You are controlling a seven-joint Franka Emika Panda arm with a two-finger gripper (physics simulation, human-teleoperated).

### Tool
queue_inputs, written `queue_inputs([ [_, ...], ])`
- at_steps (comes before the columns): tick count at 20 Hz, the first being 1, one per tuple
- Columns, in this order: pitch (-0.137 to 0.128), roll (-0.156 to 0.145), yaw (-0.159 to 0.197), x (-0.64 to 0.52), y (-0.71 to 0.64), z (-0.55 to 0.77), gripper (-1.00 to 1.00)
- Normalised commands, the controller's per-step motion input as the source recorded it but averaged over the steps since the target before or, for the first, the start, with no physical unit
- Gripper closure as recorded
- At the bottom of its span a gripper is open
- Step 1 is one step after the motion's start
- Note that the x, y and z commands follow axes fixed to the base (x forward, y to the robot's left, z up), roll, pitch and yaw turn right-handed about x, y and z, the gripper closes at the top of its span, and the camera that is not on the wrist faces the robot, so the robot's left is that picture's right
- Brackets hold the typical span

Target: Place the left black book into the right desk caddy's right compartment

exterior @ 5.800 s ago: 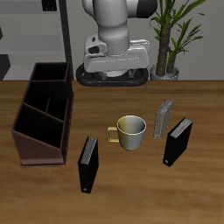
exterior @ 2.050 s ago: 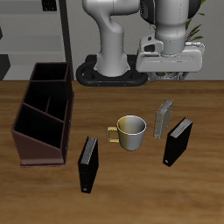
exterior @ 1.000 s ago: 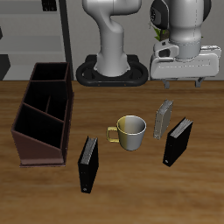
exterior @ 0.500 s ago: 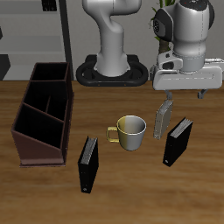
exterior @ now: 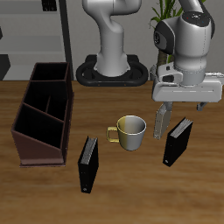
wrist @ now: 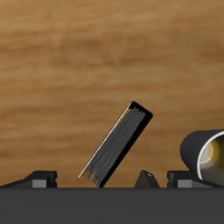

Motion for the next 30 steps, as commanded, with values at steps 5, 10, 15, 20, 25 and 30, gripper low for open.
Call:
queue_inputs([
  [5,0.014,0.004,-0.046,0.09,0.05,-0.17,-1.0],
  [10,0.043,0.01,-0.061,0.08,-0.06,-0.25,-1.0],
  [15,0.025,-0.009,-0.027,0.0,-0.08,-0.22,-1.0],
  [20,0.051,-0.002,-0.018,0.06,-0.06,-0.3,-1.0],
  [25,0.037,-0.014,-0.012,0.09,-0.11,-0.25,-1.0],
  [30,0.032,0.016,0.006,0.02,-0.02,-0.25,-1.0],
])
